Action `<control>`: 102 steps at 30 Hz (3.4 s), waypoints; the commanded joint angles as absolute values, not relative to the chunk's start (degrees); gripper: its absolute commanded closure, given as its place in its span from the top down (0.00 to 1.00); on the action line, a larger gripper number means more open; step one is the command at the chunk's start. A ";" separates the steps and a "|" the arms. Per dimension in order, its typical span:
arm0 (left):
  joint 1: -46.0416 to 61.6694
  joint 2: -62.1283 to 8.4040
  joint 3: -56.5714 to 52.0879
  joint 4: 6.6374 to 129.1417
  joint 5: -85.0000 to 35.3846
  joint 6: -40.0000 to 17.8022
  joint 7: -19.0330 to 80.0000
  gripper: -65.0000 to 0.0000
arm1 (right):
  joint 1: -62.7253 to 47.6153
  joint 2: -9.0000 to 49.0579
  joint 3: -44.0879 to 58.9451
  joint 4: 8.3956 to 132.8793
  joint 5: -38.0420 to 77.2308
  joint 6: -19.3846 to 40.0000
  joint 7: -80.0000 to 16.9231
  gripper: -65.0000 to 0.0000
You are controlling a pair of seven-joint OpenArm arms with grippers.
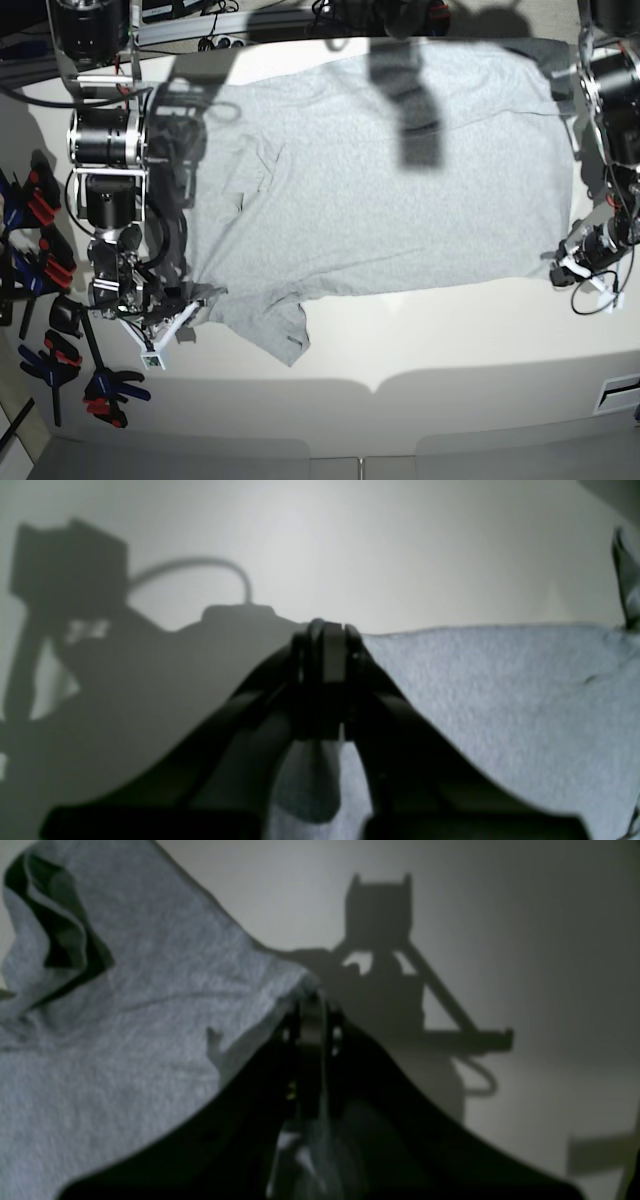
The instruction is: Fold the T-shirt properly
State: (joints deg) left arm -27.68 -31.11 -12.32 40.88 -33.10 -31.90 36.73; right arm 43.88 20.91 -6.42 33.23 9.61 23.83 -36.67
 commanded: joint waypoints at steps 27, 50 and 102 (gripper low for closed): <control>18.72 -32.25 -12.40 109.56 -10.26 -1.45 35.16 0.00 | 7.44 21.87 -2.33 95.20 8.80 18.46 -43.44 0.00; 26.87 -32.23 -12.40 114.96 4.80 4.95 41.85 0.00 | -4.47 21.71 19.81 104.03 8.78 21.15 -49.50 0.00; 33.01 -28.42 -12.38 114.96 0.38 4.93 41.12 0.16 | 21.91 13.61 -11.03 58.39 15.68 25.54 -51.53 0.00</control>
State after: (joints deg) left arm 32.86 -27.64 -12.01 113.91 -0.16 4.45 42.04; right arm 21.89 13.61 -10.79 58.61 16.56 24.67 -48.77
